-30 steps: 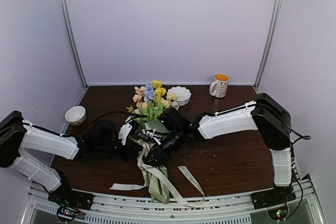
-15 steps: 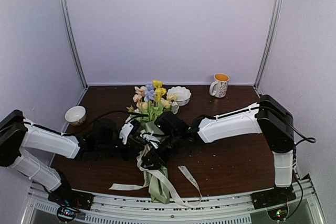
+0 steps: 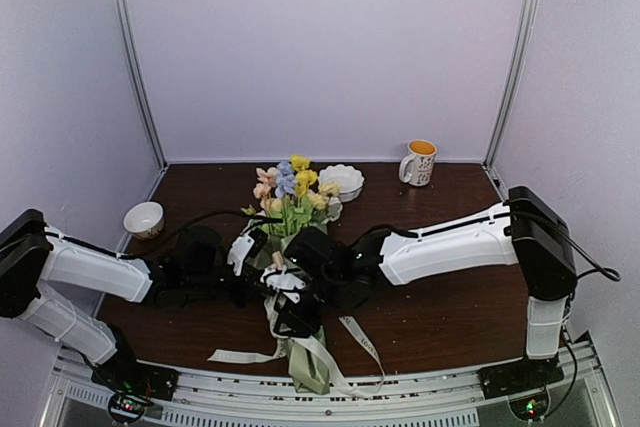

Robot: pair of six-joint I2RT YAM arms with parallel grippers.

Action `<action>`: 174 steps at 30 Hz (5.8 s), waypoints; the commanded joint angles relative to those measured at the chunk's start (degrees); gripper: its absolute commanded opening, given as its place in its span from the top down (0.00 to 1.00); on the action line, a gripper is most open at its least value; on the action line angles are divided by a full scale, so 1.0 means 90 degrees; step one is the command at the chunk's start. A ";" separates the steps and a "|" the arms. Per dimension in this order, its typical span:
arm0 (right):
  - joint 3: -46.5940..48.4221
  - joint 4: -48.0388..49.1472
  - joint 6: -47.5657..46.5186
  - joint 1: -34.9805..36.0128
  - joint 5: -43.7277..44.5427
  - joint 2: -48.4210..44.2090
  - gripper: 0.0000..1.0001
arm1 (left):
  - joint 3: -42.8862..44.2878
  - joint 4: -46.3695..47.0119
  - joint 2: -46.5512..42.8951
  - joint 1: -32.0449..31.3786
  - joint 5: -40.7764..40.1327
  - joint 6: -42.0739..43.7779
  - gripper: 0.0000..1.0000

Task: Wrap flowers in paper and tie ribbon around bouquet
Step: Cross the half-tied ribbon over the folded bouquet.

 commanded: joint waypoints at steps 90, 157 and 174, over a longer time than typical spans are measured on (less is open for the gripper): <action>-0.0442 -0.0155 0.2550 -0.0908 0.1694 -0.1129 0.96 | -0.0029 0.0036 -0.0169 0.0025 0.0142 0.0150 1.00; -0.2014 0.0784 0.3165 -0.1149 0.0336 -0.1958 0.74 | 0.0053 0.0089 0.0122 0.0030 0.0609 0.0253 1.00; -0.0512 -0.1426 0.1230 -0.1047 0.0644 -0.1249 0.76 | 0.0146 -0.0166 0.0028 0.0025 0.0645 0.0351 1.00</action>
